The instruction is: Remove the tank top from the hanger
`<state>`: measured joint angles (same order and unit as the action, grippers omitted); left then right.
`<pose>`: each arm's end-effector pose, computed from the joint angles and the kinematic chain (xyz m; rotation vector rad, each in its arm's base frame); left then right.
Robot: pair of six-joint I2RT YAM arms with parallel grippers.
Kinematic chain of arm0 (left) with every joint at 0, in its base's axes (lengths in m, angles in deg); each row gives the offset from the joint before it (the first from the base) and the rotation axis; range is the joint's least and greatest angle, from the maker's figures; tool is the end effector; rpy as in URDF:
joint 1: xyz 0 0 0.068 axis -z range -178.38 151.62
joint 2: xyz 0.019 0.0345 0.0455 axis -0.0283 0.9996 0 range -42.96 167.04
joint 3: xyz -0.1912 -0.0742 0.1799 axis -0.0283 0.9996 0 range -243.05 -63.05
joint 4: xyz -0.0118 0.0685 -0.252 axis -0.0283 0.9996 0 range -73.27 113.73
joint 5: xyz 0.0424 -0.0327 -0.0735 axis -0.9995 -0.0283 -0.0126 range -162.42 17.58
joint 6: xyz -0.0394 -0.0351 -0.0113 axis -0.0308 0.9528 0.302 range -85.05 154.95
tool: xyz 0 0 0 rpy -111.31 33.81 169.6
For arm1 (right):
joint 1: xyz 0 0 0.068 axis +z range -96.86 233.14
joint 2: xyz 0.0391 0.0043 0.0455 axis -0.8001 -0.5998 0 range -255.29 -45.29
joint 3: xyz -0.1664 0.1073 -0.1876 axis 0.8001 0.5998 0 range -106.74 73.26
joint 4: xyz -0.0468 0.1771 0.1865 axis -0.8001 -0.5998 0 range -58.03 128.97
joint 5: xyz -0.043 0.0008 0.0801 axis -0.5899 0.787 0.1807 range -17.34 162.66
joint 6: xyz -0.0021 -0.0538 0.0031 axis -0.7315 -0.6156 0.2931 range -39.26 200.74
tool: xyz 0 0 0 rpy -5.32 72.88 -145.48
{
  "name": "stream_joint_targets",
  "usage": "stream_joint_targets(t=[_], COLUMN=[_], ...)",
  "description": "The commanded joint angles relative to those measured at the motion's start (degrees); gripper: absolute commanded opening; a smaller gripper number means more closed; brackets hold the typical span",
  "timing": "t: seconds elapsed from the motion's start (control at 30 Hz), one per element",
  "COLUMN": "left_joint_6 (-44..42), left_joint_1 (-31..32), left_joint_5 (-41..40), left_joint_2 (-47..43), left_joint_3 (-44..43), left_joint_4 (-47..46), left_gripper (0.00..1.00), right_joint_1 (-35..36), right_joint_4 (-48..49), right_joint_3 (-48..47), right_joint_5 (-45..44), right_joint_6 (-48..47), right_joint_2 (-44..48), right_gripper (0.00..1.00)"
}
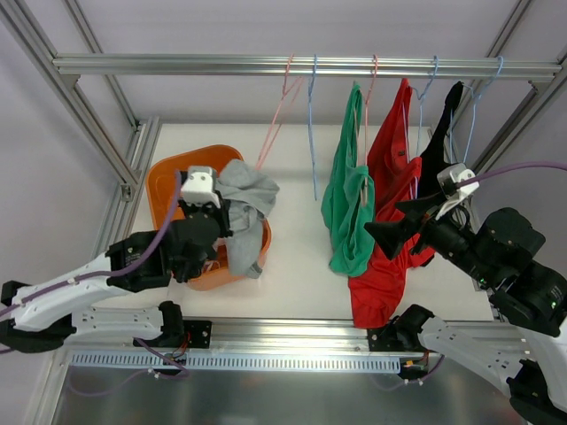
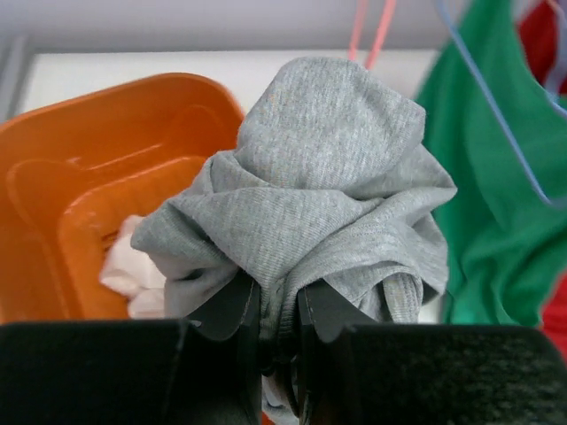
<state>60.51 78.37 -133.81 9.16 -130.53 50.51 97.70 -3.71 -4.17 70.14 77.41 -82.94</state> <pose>0.0683 -0.1530 0.4159 0.0734 1.7305 -0.3013 0.0512 0.0481 0.4720 -0.6365 1.5181 0.5170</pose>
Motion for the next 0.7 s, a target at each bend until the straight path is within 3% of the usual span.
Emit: stream_joint_targets(t=[0.0, 0.4, 0.67], left_joint_6=[-1.48, 3.43, 9.16], left_joint_1=[-8.26, -35.33, -38.43], left_joint_5=[1.25, 16.03, 19.72], left_joint_2=[-3.33, 1.84, 2.99], left_joint_3=[-0.38, 4.54, 10.35], left_joint_4=[0.76, 0.67, 0.76], left_gripper=[0.00, 0.00, 0.00], right_joint_1=[0.18, 0.18, 0.27], right_joint_4=[2.60, 5.23, 5.23], right_joint_3=[-2.11, -1.59, -0.62], right_joint_5=[0.15, 3.82, 3.67], right_joint_6=[-0.45, 0.35, -0.36], right_joint_2=[-0.41, -2.25, -2.78], right_gripper=[1.00, 1.00, 1.00])
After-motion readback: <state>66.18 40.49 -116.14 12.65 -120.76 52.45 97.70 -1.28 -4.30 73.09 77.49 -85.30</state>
